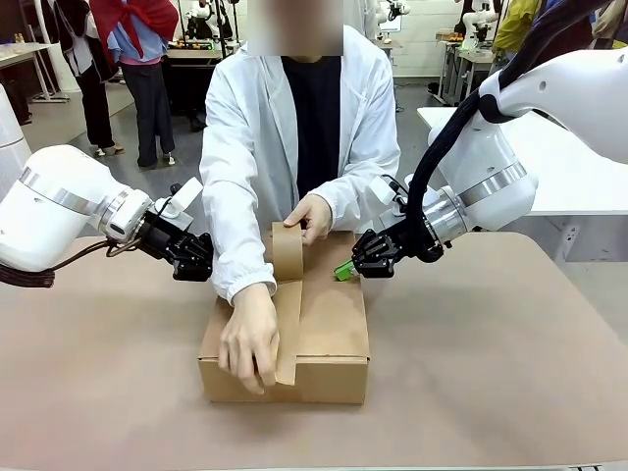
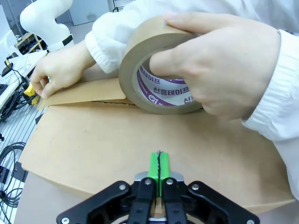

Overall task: Wrap the clocks to prevent damage.
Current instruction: After the human seals the box with tape, release both hands from the side flaps of the Package Box.

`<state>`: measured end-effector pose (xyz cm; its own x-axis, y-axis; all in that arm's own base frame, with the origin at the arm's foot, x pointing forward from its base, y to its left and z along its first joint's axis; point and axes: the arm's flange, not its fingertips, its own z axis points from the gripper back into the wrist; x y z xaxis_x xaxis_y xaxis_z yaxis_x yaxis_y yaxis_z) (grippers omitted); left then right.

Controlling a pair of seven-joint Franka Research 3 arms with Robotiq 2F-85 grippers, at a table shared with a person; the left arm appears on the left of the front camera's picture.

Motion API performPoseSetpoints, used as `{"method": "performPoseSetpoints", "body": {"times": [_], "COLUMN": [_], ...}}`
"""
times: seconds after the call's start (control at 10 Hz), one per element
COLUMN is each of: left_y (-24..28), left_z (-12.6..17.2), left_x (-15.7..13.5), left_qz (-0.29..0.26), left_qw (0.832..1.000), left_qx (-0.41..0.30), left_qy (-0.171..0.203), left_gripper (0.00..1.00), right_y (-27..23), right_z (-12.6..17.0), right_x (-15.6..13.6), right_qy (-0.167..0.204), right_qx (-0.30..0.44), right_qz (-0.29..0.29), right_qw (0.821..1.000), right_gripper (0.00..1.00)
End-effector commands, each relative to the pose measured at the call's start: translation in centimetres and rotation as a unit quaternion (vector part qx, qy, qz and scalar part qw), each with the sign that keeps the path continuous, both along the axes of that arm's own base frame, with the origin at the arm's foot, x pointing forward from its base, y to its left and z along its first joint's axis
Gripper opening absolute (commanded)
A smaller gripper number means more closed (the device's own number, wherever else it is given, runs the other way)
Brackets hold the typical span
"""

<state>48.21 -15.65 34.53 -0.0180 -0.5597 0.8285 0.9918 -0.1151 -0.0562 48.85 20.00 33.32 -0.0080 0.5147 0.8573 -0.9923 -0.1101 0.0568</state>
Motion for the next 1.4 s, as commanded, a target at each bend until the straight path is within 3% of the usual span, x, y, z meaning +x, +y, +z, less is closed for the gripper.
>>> {"method": "performPoseSetpoints", "body": {"times": [0.0,1.3], "left_y": [-0.04,-0.04], "left_z": [-0.22,-0.22], "left_x": [-0.04,-0.04], "left_qz": [0.0,0.0], "left_qw": [1.0,1.0], "left_qx": [0.001,0.001], "left_qy": [0.0,0.0], "left_gripper": [0.0,0.0], "right_y": [0.05,0.05], "right_z": [-0.43,-0.43], "right_x": [0.01,0.01], "right_qy": [0.002,0.002], "right_qx": [-0.003,-0.003], "right_qz": [-0.002,-0.002], "right_qw": [1.0,1.0], "right_gripper": [0.01,0.01]}}
